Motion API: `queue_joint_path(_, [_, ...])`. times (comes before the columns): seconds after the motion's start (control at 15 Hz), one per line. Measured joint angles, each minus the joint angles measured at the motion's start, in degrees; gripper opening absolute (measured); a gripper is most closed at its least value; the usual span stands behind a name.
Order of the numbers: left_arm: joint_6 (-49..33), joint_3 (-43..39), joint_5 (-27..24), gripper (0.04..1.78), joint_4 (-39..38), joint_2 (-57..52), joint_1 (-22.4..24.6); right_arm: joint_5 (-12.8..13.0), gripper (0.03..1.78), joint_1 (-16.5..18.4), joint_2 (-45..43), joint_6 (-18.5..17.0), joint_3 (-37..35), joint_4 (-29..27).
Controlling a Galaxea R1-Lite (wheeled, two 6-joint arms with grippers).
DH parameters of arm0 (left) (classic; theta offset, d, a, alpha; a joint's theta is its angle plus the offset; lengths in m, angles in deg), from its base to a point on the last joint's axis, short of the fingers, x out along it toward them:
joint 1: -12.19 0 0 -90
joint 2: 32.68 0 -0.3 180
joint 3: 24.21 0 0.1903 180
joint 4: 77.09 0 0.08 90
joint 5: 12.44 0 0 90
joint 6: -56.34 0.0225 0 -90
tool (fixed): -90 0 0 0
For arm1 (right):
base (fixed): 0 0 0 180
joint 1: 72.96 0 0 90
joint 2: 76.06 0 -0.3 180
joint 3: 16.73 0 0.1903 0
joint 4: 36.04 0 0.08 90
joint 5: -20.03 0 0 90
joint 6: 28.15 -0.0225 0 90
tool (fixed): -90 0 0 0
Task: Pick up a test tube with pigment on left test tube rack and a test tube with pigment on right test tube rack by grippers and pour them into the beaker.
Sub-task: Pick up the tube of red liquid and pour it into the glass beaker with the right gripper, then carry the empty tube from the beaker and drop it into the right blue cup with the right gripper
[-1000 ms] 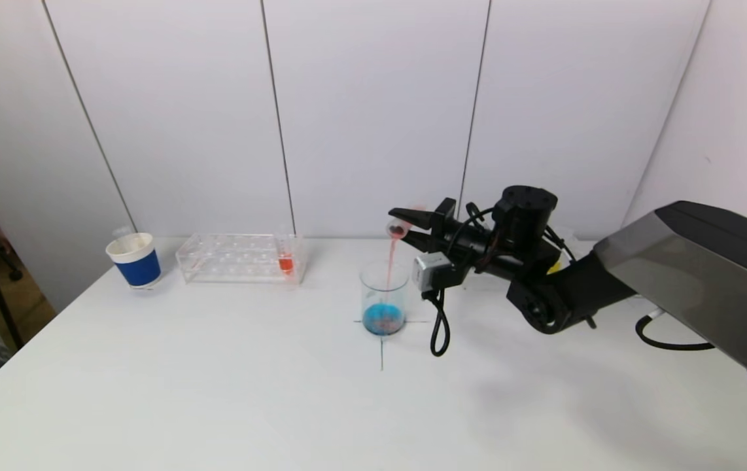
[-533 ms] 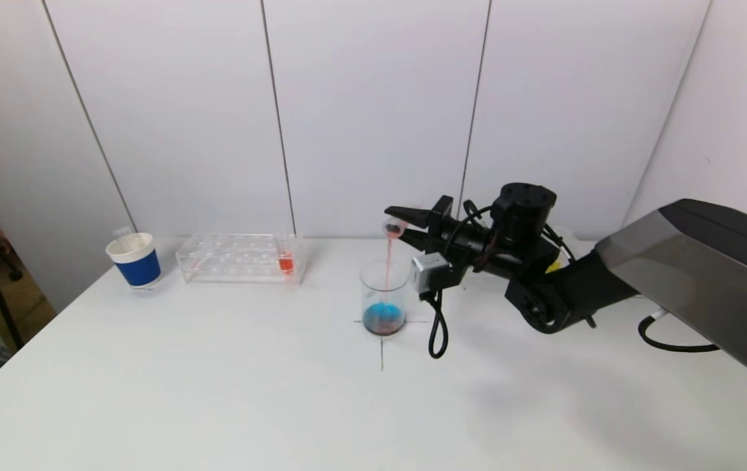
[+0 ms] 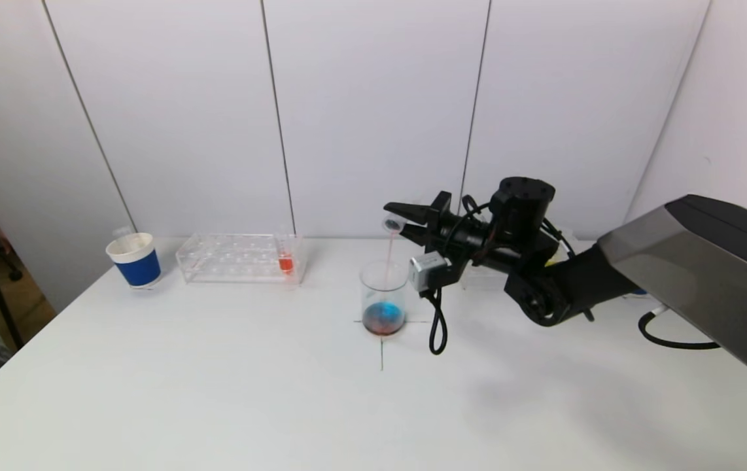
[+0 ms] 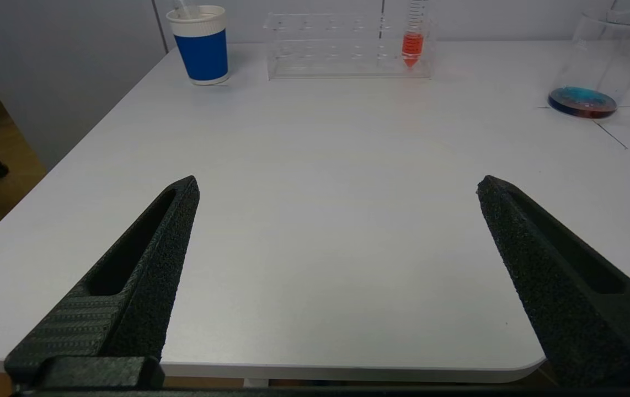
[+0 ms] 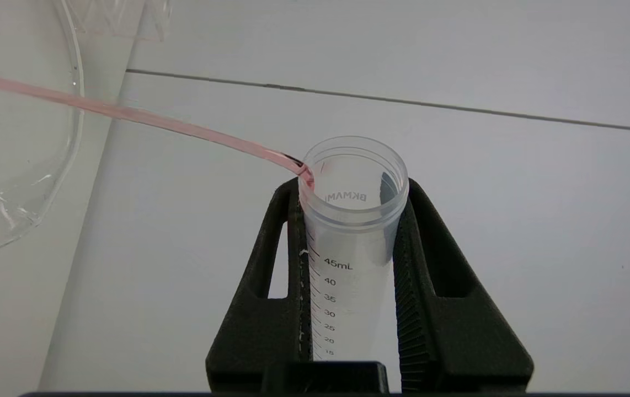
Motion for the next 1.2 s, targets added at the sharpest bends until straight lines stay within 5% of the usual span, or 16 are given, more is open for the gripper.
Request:
queue_joint_path(0.4, [0.0, 0.0, 0.0, 1.76, 0.0, 0.0, 0.0, 0.0, 0.48, 0.0, 0.2, 4.9, 0.8, -0.9])
queue_joint_path(0.8, [0.0, 0.0, 0.0, 1.76, 0.0, 0.0, 0.0, 0.5, 0.48, 0.0, 0.3, 4.3, 0.9, -0.9])
queue_joint_path(1.0, [0.0, 0.0, 0.0, 1.76, 0.0, 0.0, 0.0, 2.0, 0.48, -0.3, 0.1, -1.9, 0.6, -0.1])
queue_joint_path(1.2, [0.0, 0.0, 0.0, 1.76, 0.0, 0.0, 0.0, 8.6, 0.48, -1.5, -0.9, -15.1, 0.5, 3.6])
